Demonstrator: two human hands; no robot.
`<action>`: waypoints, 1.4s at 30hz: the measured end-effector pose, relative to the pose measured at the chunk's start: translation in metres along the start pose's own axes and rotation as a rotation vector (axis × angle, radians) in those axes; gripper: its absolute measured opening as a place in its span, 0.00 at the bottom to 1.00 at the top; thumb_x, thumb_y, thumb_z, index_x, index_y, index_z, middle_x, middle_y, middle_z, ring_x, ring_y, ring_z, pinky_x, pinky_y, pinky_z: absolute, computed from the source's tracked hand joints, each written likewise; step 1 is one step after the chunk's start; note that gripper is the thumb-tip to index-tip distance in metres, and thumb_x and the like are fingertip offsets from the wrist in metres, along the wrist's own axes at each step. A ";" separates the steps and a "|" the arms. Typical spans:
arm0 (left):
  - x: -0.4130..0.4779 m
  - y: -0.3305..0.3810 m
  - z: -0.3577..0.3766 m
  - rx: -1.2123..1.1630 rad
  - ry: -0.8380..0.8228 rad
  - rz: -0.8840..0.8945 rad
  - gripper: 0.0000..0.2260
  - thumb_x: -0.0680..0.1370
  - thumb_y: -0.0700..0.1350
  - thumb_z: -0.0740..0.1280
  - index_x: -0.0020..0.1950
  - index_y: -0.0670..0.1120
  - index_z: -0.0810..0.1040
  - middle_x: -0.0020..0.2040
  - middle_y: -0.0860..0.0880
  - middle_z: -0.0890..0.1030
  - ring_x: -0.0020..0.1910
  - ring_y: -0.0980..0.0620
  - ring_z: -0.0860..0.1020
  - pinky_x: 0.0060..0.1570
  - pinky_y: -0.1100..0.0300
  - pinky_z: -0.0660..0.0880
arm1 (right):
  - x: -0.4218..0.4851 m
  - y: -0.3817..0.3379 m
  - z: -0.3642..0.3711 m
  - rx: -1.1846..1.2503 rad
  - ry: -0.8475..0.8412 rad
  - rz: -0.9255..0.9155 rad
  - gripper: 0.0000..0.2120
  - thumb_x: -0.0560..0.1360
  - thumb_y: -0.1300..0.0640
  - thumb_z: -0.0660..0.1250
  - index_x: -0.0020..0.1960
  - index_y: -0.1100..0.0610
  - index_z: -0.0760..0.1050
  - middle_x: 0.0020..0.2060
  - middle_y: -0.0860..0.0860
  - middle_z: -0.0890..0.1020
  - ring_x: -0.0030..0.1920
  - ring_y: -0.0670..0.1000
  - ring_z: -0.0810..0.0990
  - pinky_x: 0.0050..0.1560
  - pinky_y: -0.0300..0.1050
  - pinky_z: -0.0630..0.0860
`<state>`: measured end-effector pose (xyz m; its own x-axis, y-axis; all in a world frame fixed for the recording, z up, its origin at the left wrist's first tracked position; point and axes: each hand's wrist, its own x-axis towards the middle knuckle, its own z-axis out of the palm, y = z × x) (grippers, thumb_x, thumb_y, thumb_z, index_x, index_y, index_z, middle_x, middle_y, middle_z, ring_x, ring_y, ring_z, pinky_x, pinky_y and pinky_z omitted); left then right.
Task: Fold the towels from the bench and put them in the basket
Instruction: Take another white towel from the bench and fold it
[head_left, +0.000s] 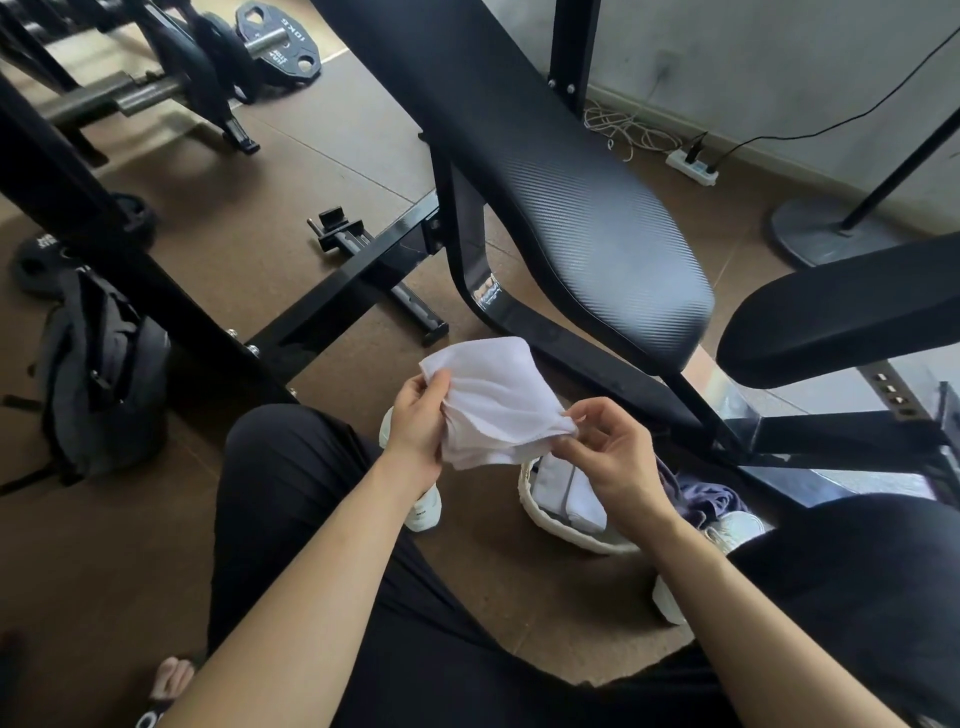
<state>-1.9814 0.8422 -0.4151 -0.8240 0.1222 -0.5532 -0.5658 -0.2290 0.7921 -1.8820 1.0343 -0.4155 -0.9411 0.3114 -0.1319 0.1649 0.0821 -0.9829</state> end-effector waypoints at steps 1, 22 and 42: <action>0.000 0.000 0.000 0.005 0.001 -0.011 0.16 0.84 0.51 0.65 0.70 0.49 0.73 0.61 0.44 0.81 0.58 0.42 0.82 0.52 0.46 0.83 | 0.000 0.000 0.000 0.006 0.038 -0.015 0.09 0.73 0.66 0.75 0.51 0.62 0.78 0.44 0.54 0.86 0.47 0.54 0.87 0.50 0.52 0.85; -0.001 0.003 0.003 0.351 -0.238 0.125 0.27 0.80 0.40 0.68 0.77 0.55 0.65 0.68 0.53 0.76 0.65 0.50 0.76 0.52 0.58 0.80 | 0.006 0.004 -0.033 -0.059 -0.017 0.187 0.08 0.73 0.71 0.69 0.43 0.59 0.81 0.42 0.51 0.83 0.43 0.48 0.80 0.43 0.36 0.78; -0.004 0.002 0.000 0.450 -0.330 0.176 0.26 0.82 0.39 0.64 0.78 0.55 0.63 0.66 0.56 0.76 0.65 0.54 0.77 0.56 0.59 0.79 | 0.014 0.001 -0.032 0.464 -0.417 0.397 0.36 0.74 0.71 0.71 0.74 0.41 0.71 0.71 0.57 0.70 0.65 0.65 0.79 0.57 0.56 0.82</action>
<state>-1.9793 0.8417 -0.4111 -0.8317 0.4304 -0.3508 -0.3168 0.1511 0.9364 -1.8860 1.0690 -0.4145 -0.8857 -0.1594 -0.4360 0.4618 -0.3997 -0.7919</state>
